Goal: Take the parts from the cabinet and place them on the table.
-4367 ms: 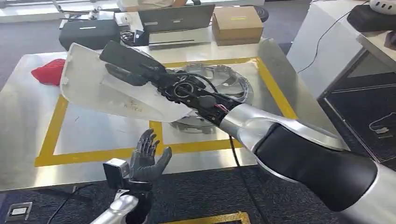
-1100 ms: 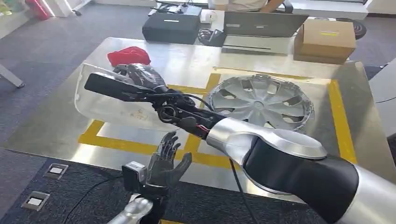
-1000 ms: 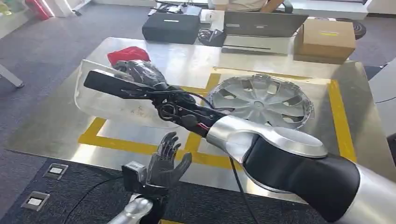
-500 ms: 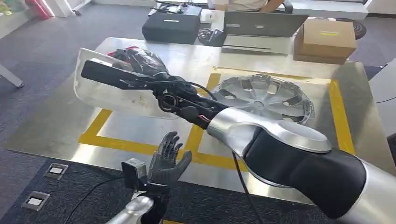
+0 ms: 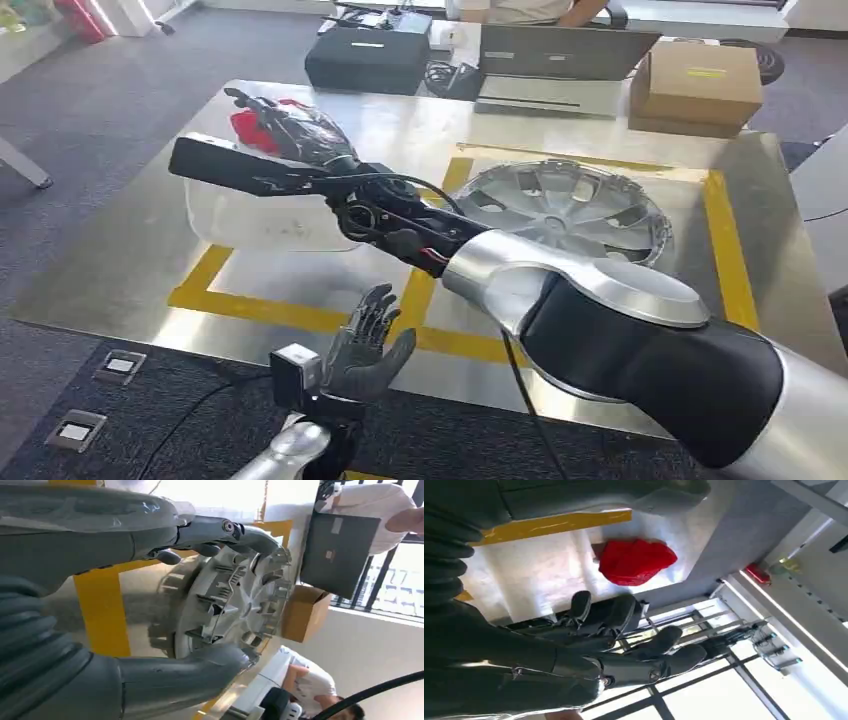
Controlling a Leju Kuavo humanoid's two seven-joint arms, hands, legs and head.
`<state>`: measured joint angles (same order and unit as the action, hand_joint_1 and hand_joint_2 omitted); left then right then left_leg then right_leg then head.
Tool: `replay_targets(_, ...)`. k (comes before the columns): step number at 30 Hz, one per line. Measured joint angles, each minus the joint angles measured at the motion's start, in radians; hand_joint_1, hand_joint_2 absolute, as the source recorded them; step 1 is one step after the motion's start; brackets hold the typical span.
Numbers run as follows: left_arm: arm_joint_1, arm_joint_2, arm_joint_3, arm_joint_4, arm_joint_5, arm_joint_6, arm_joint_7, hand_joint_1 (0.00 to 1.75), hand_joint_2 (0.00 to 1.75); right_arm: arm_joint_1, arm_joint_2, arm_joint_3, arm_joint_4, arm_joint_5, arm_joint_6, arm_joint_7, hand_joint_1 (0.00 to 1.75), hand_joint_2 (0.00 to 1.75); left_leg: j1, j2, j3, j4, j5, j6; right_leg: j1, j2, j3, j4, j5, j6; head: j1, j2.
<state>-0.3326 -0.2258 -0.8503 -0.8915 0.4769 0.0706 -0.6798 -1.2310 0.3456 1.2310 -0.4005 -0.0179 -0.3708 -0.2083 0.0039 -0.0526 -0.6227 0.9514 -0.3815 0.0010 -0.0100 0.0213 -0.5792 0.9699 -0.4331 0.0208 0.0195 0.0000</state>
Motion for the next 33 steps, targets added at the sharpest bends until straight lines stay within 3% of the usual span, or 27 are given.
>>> replay_targets(24, 0.004, 0.0, 0.0, 0.0, -0.013, -0.006, 0.0, 0.0, 0.0, 0.032, 0.0, -0.008, 0.01, 0.015, 0.003, 0.0, 0.0, 0.0, 0.0, 0.0, 0.0, 0.0, 0.0, 0.0, 0.0, 0.0, 0.0, 0.0, 0.0, 0.0, 0.0, 0.0)
replay_targets(33, 0.006, 0.005, 0.0, 0.001, 0.037, 0.034, 0.0, 0.0, 0.0, 0.067, -0.01, -0.074, 0.008, -0.095, 0.009, -0.089, 0.0, 0.0, 0.0, 0.0, 0.0, 0.0, 0.0, 0.0, 0.0, 0.0, 0.0, 0.0, 0.0, 0.0, 0.0, 0.0)
